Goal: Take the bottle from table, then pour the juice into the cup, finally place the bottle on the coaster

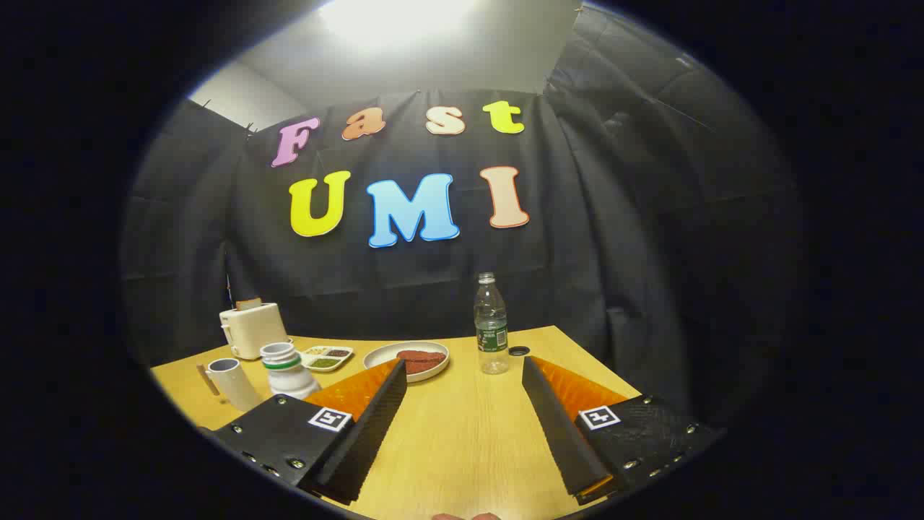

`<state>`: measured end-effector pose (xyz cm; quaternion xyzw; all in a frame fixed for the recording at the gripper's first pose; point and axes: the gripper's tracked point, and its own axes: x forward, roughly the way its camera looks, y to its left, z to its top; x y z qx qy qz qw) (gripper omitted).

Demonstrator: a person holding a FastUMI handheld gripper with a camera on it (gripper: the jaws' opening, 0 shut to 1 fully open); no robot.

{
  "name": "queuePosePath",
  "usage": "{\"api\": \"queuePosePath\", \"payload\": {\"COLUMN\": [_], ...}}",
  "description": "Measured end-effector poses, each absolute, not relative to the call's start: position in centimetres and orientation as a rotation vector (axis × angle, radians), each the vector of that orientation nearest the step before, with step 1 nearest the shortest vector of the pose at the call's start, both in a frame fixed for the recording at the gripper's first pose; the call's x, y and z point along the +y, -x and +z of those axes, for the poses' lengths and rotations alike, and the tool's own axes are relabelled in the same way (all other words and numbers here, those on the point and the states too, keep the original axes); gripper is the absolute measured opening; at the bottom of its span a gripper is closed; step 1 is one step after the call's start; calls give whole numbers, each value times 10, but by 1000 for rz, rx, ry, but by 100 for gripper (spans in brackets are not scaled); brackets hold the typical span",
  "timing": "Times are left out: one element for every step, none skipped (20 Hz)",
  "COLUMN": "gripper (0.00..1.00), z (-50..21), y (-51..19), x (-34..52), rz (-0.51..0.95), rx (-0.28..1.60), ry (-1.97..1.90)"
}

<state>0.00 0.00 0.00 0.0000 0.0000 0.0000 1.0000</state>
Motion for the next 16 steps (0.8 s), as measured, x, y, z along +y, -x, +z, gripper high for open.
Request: {"api": "queuePosePath", "payload": {"gripper": [99, 99, 99, 99, 99, 99, 99, 99, 99, 99, 99, 99, 99, 99, 99, 99], "z": [0, 1, 3, 4, 5, 8, 9, 10, 10, 9, 8, 7, 5, 2, -3, -9], "y": [7, 17, 24, 31, 36, 41, 44, 47, 49, 50, 51, 51, 50, 50, 49, 48], "x": [6, 14, 22, 27, 32, 38, 41, 44, 48, 52, 55, 59, 62, 66, 72, 79], "rz": [2, 9, 14, 14, 20, 25, 24, 26, 29, 33, 36, 44, 49, 58, 70, 84], "rx": [0, -1, -5, -5, -8, -12, -12, -13, -12, -9, -4, -1, 5, 12, 20, 29], "ry": [9, 20, 33, 43, 48, 49, 48, 49, 52, 59, 64, 66, 65, 60, 53, 43]}}
